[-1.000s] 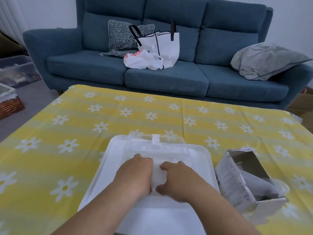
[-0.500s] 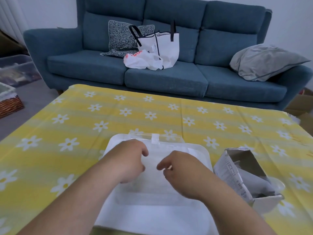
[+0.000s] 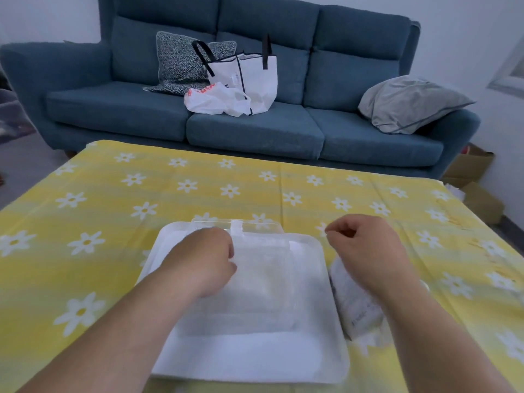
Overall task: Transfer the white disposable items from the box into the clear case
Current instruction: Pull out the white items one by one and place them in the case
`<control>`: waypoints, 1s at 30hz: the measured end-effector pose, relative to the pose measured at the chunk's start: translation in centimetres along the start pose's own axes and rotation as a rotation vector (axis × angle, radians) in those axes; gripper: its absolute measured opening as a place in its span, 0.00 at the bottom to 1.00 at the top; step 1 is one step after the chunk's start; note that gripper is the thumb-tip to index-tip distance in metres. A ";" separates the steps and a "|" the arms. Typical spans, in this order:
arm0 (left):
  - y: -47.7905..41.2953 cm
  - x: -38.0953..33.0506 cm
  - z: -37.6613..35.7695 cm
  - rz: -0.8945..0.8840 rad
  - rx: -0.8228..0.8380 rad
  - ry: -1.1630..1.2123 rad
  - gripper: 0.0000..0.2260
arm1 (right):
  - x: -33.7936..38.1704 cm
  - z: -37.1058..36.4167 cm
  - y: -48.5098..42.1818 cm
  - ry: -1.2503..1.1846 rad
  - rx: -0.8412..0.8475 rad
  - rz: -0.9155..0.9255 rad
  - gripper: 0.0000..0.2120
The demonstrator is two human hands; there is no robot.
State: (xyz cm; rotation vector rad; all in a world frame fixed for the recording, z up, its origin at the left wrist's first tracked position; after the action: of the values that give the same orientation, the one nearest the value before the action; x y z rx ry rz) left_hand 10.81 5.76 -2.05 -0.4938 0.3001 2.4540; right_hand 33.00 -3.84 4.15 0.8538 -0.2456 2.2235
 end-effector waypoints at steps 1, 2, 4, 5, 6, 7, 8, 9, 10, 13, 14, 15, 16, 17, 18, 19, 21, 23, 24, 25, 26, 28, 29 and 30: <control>-0.2 -0.3 0.4 -0.009 -0.071 0.053 0.05 | -1.2 1.1 -0.4 0.009 -0.049 -0.033 0.08; -0.4 -0.8 0.5 -0.020 -0.128 0.127 0.05 | -2.5 2.0 -0.8 0.045 -0.082 -0.071 0.08; -0.6 -2.2 0.3 -0.045 -0.182 0.278 0.05 | -4.8 2.9 -1.4 0.189 -0.103 -0.132 0.08; -0.7 -3.1 0.0 -0.063 -0.190 0.336 0.06 | -5.8 3.1 -1.6 0.270 -0.095 -0.153 0.07; -0.9 -3.9 -0.1 -0.086 -0.201 0.381 0.06 | -6.8 3.1 -1.9 0.343 -0.073 -0.171 0.06; -1.0 -4.7 -0.2 -0.104 -0.208 0.422 0.06 | -7.5 2.8 -2.0 0.409 -0.047 -0.183 0.04; -1.0 -5.5 -0.3 -0.120 -0.218 0.461 0.06 | -8.3 2.6 -2.1 0.466 -0.022 -0.196 0.03; -1.1 -6.2 -0.3 -0.133 -0.227 0.491 0.06 | -8.8 2.5 -2.0 0.509 -0.008 -0.206 0.02; -1.2 -6.8 -0.4 -0.145 -0.233 0.513 0.06 | -9.3 2.5 -2.0 0.529 -0.002 -0.217 0.01; -1.4 -8.6 -0.9 -0.174 -0.226 0.564 0.05 | -10.2 3.2 -2.3 0.473 -0.029 -0.223 0.08; -1.4 -9.1 -1.1 -0.180 -0.220 0.576 0.05 | -10.3 3.5 -2.5 0.439 -0.053 -0.218 0.09; -1.5 -9.5 -1.3 -0.183 -0.213 0.588 0.05 | -10.3 3.9 -2.6 0.399 -0.082 -0.208 0.09; -1.6 -9.9 -1.6 -0.185 -0.208 0.601 0.05 | -10.2 4.3 -2.6 0.355 -0.108 -0.192 0.09; -1.6 -10.2 -1.7 -0.188 -0.205 0.612 0.05 | -9.6 4.7 -2.4 0.306 -0.129 -0.163 0.09; -1.7 -10.5 -1.8 -0.190 -0.202 0.624 0.05 | -9.1 5.1 -2.2 0.245 -0.140 -0.133 0.09; -1.7 -10.9 -2.0 -0.191 -0.195 0.642 0.05 | -8.4 5.4 -1.8 0.159 -0.138 -0.098 0.09; -1.9 -11.6 -2.6 -0.189 -0.152 0.701 0.05 | -7.1 6.2 -0.9 -0.054 -0.111 -0.047 0.09; -1.8 -12.4 -3.6 -0.177 -0.067 0.809 0.12 | -6.0 7.1 -0.1 -0.241 -0.095 -0.010 0.10; -1.7 -12.8 -4.1 -0.168 -0.027 0.865 0.16 | -5.5 7.3 0.3 -0.298 -0.087 0.013 0.10; -1.6 -13.0 -4.4 -0.157 -0.007 0.910 0.19 | -5.0 7.5 0.7 -0.353 -0.078 0.032 0.10; -1.7 -13.0 -4.6 -0.140 -0.006 0.947 0.23 | -4.9 7.7 0.9 -0.432 -0.062 0.037 0.09; -1.8 -12.9 -5.0 -0.090 0.016 1.068 0.31 | -4.9 7.5 1.1 -0.672 0.029 -0.006 0.08; -1.6 -13.0 -5.2 -0.070 0.052 1.150 0.33 | -4.8 7.0 1.2 -0.801 0.105 -0.041 0.09; -1.4 -13.2 -5.3 -0.068 0.096 1.229 0.33 | -4.7 6.2 1.2 -0.918 0.189 -0.079 0.09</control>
State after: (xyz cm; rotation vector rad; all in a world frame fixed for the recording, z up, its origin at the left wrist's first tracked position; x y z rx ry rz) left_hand 22.95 -1.74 -1.47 -1.8683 0.8407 1.7511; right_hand 37.66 -9.89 5.95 1.9115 -0.4152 1.6539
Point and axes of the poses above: each hand's wrist, its own y-axis away from the middle knuckle, its own z-axis out of the back of the hand, x = y × z, the point moved 9 cm from there along -y, towards the middle knuckle, and after that the axes turned 15 degrees about -z, right-handed, at the moved point
